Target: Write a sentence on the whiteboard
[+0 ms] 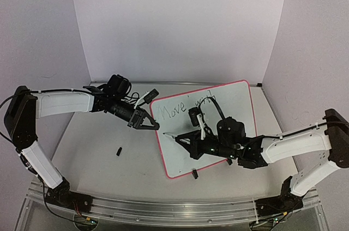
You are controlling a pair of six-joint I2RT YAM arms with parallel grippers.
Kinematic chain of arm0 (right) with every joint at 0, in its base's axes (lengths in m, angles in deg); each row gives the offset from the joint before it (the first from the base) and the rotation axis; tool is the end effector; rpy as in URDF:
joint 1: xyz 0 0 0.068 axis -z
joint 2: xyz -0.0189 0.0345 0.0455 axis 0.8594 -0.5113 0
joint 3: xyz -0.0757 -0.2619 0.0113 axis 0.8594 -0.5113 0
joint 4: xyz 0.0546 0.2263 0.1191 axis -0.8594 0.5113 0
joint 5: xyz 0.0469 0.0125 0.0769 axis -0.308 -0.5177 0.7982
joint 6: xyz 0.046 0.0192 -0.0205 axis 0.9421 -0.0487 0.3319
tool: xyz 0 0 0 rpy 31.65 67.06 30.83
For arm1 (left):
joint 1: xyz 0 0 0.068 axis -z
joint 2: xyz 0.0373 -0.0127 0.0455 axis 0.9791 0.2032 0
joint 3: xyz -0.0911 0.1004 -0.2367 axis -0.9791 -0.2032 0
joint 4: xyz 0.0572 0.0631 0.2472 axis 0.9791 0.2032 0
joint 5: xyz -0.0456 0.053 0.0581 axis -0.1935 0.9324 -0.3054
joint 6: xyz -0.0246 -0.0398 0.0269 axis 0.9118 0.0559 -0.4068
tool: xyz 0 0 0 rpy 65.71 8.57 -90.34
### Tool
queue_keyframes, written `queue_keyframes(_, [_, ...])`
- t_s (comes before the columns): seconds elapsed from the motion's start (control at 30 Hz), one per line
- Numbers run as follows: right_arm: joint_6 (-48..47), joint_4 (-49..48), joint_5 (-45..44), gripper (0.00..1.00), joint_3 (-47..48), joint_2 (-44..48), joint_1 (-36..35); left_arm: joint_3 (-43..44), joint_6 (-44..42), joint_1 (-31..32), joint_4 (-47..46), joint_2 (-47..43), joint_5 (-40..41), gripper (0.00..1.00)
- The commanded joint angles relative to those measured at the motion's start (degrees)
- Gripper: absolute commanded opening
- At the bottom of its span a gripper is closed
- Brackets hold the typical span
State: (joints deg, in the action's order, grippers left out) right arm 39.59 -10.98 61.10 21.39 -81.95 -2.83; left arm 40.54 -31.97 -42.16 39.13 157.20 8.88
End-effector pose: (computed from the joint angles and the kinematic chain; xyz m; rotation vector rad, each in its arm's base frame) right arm 0.1447 0.2789 0.2173 -0.7499 1.7751 1.0706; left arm 0.2592 -0.2254 0.2410 1.2284 2.0384 -1.4393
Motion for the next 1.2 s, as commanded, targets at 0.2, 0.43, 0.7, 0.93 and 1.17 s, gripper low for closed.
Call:
queue_keyframes(0.2, [0.41,-0.30,-2.79,0.00,3.54,-2.70,-0.39,1.67,-3.76,1.71,1.95,-1.54,0.86,0.00])
queue_keyframes(0.43, [0.49,1.45,-1.66,0.00,3.56,-3.29,-1.11,1.76,-3.87,1.77,2.13,-1.67,0.91,0.00])
queue_keyframes(0.7, [1.18,2.79,-2.47,0.00,2.34,-2.06,-1.84,1.76,-3.91,1.79,2.22,-1.83,1.04,0.00])
queue_keyframes(0.93, [1.22,3.99,-3.16,0.00,2.11,-1.41,-2.21,1.76,-3.96,1.77,2.29,-1.95,1.05,0.00])
queue_keyframes(1.17, [1.39,4.60,-4.43,0.00,1.49,-0.15,-2.37,1.83,-4.06,1.78,2.31,-1.97,1.14,0.00])
